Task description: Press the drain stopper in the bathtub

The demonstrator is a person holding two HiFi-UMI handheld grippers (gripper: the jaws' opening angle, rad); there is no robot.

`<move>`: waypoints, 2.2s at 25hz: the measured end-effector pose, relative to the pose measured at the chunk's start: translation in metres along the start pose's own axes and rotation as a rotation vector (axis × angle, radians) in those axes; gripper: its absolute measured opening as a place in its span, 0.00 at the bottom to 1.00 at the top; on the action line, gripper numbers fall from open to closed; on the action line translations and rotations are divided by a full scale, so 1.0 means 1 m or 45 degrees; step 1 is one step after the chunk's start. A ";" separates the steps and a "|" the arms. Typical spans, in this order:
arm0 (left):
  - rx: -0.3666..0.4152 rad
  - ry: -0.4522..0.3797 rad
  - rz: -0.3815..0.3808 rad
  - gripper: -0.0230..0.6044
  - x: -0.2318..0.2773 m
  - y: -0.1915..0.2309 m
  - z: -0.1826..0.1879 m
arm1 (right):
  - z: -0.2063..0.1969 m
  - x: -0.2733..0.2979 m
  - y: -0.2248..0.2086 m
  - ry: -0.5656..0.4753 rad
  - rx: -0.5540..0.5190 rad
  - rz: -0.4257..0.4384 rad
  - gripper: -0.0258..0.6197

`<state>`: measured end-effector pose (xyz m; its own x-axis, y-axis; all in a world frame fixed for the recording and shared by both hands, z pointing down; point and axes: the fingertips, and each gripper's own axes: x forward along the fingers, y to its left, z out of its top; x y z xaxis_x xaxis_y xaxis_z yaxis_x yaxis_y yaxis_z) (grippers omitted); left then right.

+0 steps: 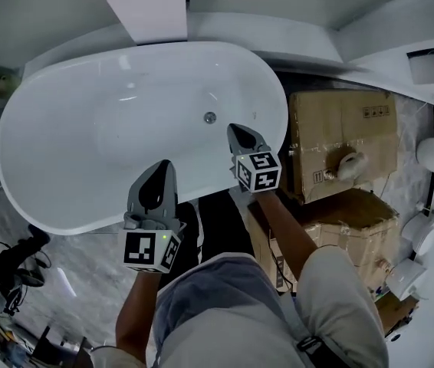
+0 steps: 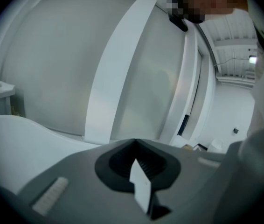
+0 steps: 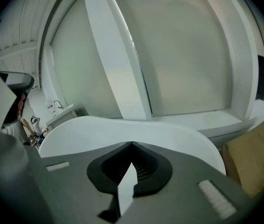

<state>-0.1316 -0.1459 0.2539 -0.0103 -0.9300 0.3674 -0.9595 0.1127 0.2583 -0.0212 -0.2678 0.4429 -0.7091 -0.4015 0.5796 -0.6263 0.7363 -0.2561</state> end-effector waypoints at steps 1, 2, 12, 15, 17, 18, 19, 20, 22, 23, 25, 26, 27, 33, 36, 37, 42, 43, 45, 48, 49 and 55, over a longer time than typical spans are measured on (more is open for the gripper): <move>0.007 -0.008 -0.007 0.04 -0.006 -0.002 0.006 | 0.008 -0.010 0.005 -0.013 -0.003 0.002 0.04; 0.013 -0.014 -0.013 0.04 -0.013 -0.004 0.012 | 0.016 -0.020 0.010 -0.025 -0.007 0.003 0.04; 0.034 -0.083 -0.062 0.04 -0.077 -0.024 0.067 | 0.084 -0.114 0.053 -0.120 -0.026 0.025 0.04; 0.038 -0.103 -0.075 0.04 -0.097 -0.025 0.082 | 0.099 -0.139 0.071 -0.150 -0.029 0.032 0.04; 0.037 -0.120 -0.086 0.04 -0.108 -0.023 0.092 | 0.111 -0.153 0.083 -0.176 -0.038 0.033 0.04; 0.039 -0.133 -0.090 0.04 -0.112 -0.021 0.098 | 0.120 -0.160 0.088 -0.194 -0.044 0.035 0.04; 0.044 -0.149 -0.093 0.04 -0.116 -0.020 0.103 | 0.128 -0.166 0.094 -0.214 -0.051 0.038 0.04; 0.049 -0.165 -0.095 0.04 -0.121 -0.019 0.108 | 0.137 -0.173 0.099 -0.234 -0.060 0.041 0.04; 0.055 -0.193 -0.101 0.04 -0.133 -0.020 0.114 | 0.147 -0.191 0.110 -0.267 -0.081 0.044 0.04; 0.057 -0.204 -0.104 0.04 -0.139 -0.022 0.116 | 0.151 -0.201 0.114 -0.280 -0.091 0.043 0.04; 0.061 -0.228 -0.111 0.04 -0.150 -0.025 0.121 | 0.160 -0.221 0.121 -0.306 -0.102 0.038 0.04; 0.064 -0.239 -0.111 0.04 -0.155 -0.025 0.123 | 0.165 -0.231 0.124 -0.321 -0.105 0.036 0.04; 0.066 -0.248 -0.111 0.04 -0.159 -0.024 0.125 | 0.169 -0.239 0.127 -0.337 -0.107 0.034 0.04; 0.063 -0.261 -0.107 0.04 -0.177 -0.008 0.124 | 0.175 -0.276 0.151 -0.409 -0.122 0.011 0.04; 0.077 -0.269 -0.106 0.04 -0.184 -0.003 0.126 | 0.174 -0.287 0.165 -0.427 -0.124 0.014 0.04; 0.084 -0.273 -0.106 0.04 -0.185 -0.003 0.127 | 0.173 -0.290 0.170 -0.430 -0.123 0.019 0.04; 0.096 -0.279 -0.094 0.04 -0.195 -0.002 0.122 | 0.162 -0.310 0.192 -0.446 -0.109 0.048 0.04; 0.095 -0.278 -0.090 0.04 -0.196 -0.001 0.120 | 0.161 -0.313 0.195 -0.451 -0.112 0.049 0.04; 0.095 -0.273 -0.075 0.04 -0.196 0.001 0.116 | 0.158 -0.318 0.198 -0.463 -0.119 0.039 0.04; 0.108 -0.262 -0.061 0.04 -0.197 0.003 0.111 | 0.152 -0.316 0.203 -0.451 -0.129 0.024 0.04; 0.114 -0.257 -0.059 0.04 -0.197 0.004 0.110 | 0.150 -0.314 0.205 -0.441 -0.133 0.022 0.04; 0.149 -0.207 -0.047 0.04 -0.201 0.005 0.097 | 0.143 -0.311 0.201 -0.412 -0.116 -0.021 0.04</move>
<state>-0.1619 0.0076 0.0948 -0.0109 -0.9781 0.2080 -0.9862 0.0449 0.1596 0.0268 -0.0726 0.1011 -0.7745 -0.5551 0.3033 -0.6173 0.7680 -0.1705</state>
